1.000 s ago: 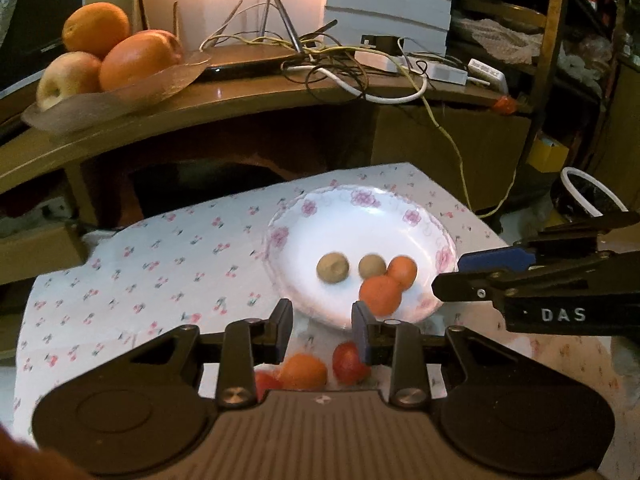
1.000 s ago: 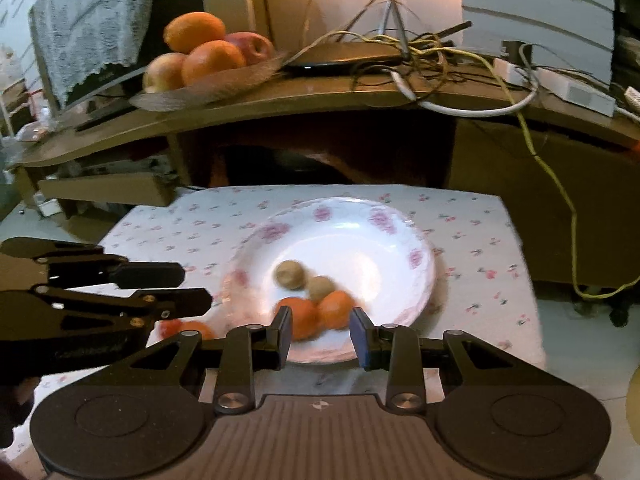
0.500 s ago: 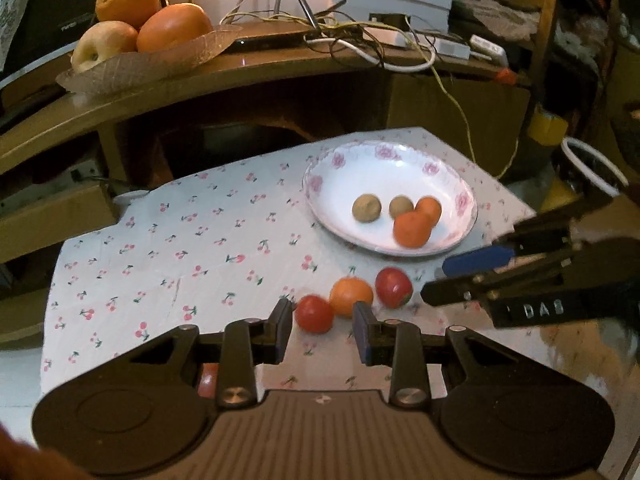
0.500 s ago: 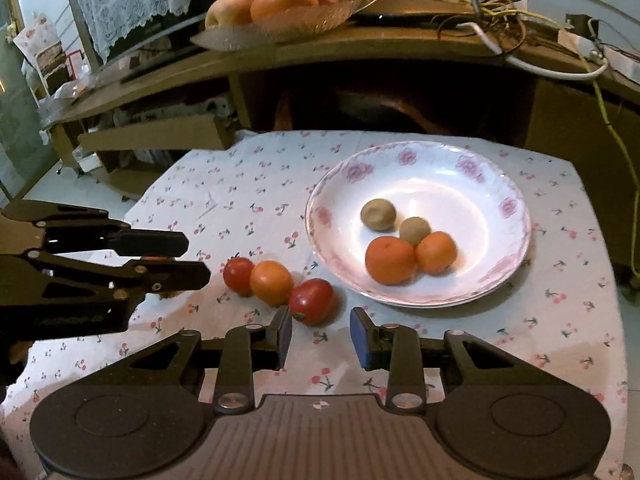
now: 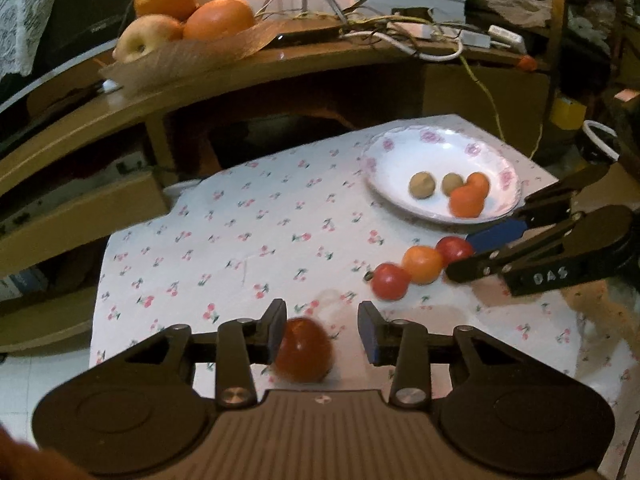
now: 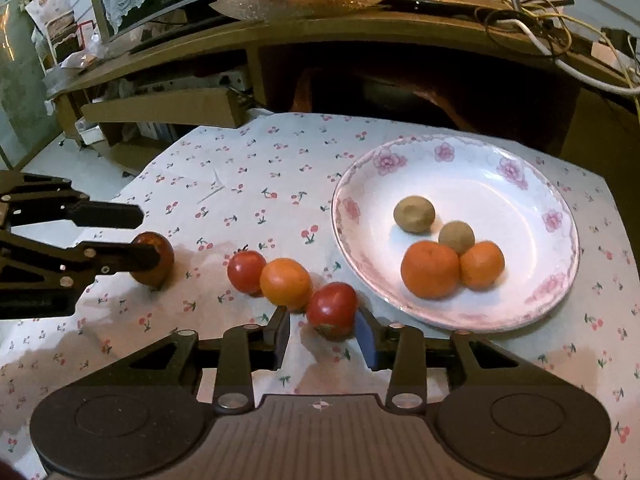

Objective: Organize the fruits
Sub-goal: 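Grasp a red tomato with the right gripper while the left gripper grasps the dark red apple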

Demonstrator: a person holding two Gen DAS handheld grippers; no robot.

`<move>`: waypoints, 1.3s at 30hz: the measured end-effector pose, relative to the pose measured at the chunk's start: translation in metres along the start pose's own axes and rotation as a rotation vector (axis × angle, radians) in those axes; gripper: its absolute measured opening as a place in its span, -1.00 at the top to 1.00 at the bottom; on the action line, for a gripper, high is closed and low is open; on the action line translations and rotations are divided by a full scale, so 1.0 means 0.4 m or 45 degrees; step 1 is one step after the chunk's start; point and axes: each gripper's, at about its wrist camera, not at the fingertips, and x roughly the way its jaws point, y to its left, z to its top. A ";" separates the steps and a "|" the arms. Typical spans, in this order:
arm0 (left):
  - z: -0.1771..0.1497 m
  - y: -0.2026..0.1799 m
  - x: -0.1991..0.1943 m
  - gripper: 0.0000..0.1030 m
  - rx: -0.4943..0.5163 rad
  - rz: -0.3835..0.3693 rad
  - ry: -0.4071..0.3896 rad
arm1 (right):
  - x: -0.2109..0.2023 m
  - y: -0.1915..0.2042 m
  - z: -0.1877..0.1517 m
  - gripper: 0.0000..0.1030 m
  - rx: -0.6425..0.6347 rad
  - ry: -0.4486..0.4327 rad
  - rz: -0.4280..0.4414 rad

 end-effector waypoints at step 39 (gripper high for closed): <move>-0.021 0.027 0.097 0.13 -0.106 0.029 0.068 | -0.029 -0.026 -0.025 0.42 0.023 0.032 -0.041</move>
